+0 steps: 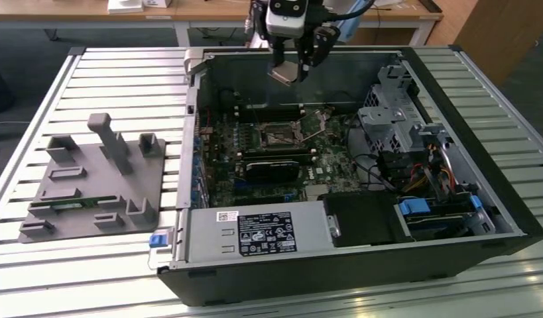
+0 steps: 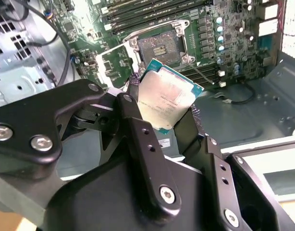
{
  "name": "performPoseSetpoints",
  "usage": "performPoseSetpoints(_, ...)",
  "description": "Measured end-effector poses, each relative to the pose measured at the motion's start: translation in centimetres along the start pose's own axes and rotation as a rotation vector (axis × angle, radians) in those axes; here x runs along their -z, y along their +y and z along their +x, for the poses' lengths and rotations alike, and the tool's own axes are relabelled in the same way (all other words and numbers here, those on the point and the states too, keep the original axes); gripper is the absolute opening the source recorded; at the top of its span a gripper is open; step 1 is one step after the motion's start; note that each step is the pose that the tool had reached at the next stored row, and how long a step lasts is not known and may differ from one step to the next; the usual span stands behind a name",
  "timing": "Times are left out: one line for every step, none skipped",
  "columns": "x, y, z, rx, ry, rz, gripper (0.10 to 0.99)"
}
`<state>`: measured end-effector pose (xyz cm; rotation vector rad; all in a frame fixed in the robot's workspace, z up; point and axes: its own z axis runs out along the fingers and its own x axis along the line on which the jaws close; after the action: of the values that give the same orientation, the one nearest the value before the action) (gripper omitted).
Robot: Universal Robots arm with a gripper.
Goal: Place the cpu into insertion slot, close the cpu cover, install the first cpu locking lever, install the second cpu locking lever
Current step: 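Place the cpu into insertion slot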
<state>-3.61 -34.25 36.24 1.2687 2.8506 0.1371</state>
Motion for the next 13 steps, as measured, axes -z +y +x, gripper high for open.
performPoseSetpoints(-0.01,0.00,0.00,-0.013,-0.0011,0.000,0.541)
performPoseSetpoints(-0.02,0.00,0.00,-0.027,-0.0024,-0.001,0.541)
performPoseSetpoints(-0.04,0.00,0.00,-0.040,-0.0036,-0.001,0.541)
performPoseSetpoints(-0.04,-0.01,0.00,-0.056,-0.0051,-0.001,0.541)
performPoseSetpoints(-0.06,-0.01,0.00,-0.071,-0.0064,-0.001,0.541)
performPoseSetpoints(-0.07,-0.01,0.00,-0.085,-0.0077,-0.001,0.541)
performPoseSetpoints(-0.08,-0.01,0.00,-0.100,-0.0091,-0.002,0.541)
performPoseSetpoints(-0.09,-0.01,0.00,-0.116,-0.0105,-0.002,0.541)
performPoseSetpoints(-0.11,-0.01,0.00,-0.131,-0.0119,-0.002,0.541)
performPoseSetpoints(-0.13,-0.01,0.00,-0.147,-0.0135,-0.002,0.541)
performPoseSetpoints(-0.15,-0.02,0.00,-0.164,-0.0152,-0.002,0.541)
performPoseSetpoints(-0.17,-0.02,0.00,-0.181,-0.0167,-0.003,0.541)
performPoseSetpoints(-0.19,-0.02,0.00,-0.198,-0.0183,-0.003,0.541)
